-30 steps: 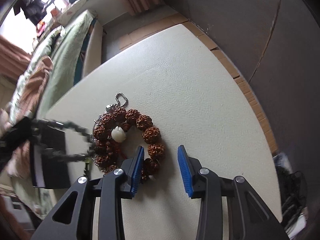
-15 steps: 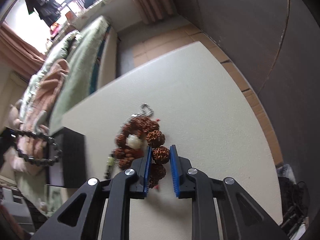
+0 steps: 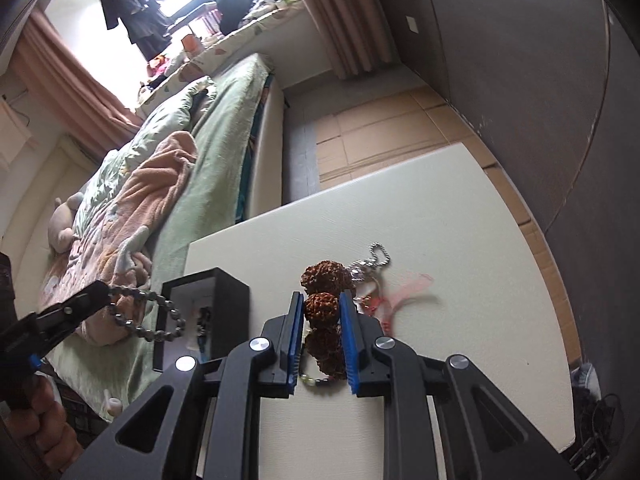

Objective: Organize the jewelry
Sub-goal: 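Place the dark bracelet in the box with left tool while right tool grasps brown bead bracelet, then lower the brown bead bracelet into the black box and open the right tool, then grasp the silver chain bracelet from the pile with the left tool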

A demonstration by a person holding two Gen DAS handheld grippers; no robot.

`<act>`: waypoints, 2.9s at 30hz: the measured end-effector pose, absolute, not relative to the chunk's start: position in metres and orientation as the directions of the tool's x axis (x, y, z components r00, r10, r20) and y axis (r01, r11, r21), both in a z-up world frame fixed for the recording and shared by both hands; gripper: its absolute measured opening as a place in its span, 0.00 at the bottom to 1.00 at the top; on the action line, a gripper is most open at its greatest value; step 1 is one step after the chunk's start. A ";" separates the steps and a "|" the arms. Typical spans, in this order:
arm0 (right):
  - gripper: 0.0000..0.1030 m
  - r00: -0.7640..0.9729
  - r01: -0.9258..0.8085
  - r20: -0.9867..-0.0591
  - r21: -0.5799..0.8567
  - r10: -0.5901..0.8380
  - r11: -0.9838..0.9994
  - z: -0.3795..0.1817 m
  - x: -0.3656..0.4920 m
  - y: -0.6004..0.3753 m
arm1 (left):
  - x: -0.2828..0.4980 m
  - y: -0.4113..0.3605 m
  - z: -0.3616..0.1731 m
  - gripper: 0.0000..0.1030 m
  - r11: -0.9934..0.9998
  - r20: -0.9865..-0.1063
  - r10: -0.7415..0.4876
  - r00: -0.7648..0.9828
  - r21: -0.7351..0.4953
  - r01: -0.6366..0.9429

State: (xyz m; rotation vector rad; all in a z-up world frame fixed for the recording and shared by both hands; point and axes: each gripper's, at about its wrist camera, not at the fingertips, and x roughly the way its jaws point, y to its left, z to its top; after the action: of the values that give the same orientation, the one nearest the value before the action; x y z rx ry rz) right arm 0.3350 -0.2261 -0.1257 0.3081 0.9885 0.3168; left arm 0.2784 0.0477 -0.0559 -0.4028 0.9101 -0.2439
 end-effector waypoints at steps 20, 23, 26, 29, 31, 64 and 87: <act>0.17 0.531 -0.304 -0.696 0.376 0.483 0.876 -0.062 0.318 -0.160 | 0.257 0.109 -0.064 0.78 0.914 -0.698 -0.268 0.664 -0.403 -0.055; 0.17 0.522 -0.329 -0.690 0.380 0.502 0.864 -0.057 0.317 -0.146 | 0.253 0.115 -0.065 0.78 0.915 -0.702 -0.256 0.664 -0.397 -0.068; 0.17 0.506 -0.352 -0.687 0.388 0.522 0.852 -0.056 0.318 -0.129 | 0.248 0.123 -0.065 0.80 0.917 -0.704 -0.240 0.668 -0.390 -0.082; 0.18 0.473 -0.373 -0.683 0.416 0.556 0.829 -0.058 0.319 -0.112 | 0.244 0.127 -0.065 0.81 0.923 -0.709 -0.221 0.669 -0.374 -0.091; 0.18 0.442 -0.383 -0.679 0.447 0.586 0.808 -0.062 0.319 -0.103 | 0.243 0.130 -0.065 0.81 0.925 -0.712 -0.211 0.670 -0.367 -0.099; 0.87 0.540 -0.045 -0.734 0.462 0.411 0.886 -0.121 0.318 -0.268 | 0.279 0.017 -0.071 0.92 0.928 -0.723 -0.329 0.607 -0.365 0.067; 0.49 0.481 0.155 -0.780 0.525 0.400 0.837 -0.178 0.324 -0.336 | 0.372 -0.087 -0.126 0.52 0.923 -0.842 -0.380 0.384 -0.320 0.211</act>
State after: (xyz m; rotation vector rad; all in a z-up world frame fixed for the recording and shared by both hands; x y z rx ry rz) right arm 0.3242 -0.3362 -0.1784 0.5874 1.0752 0.1601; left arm 0.3716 -0.0872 -0.1264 -0.1702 1.1156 -0.3790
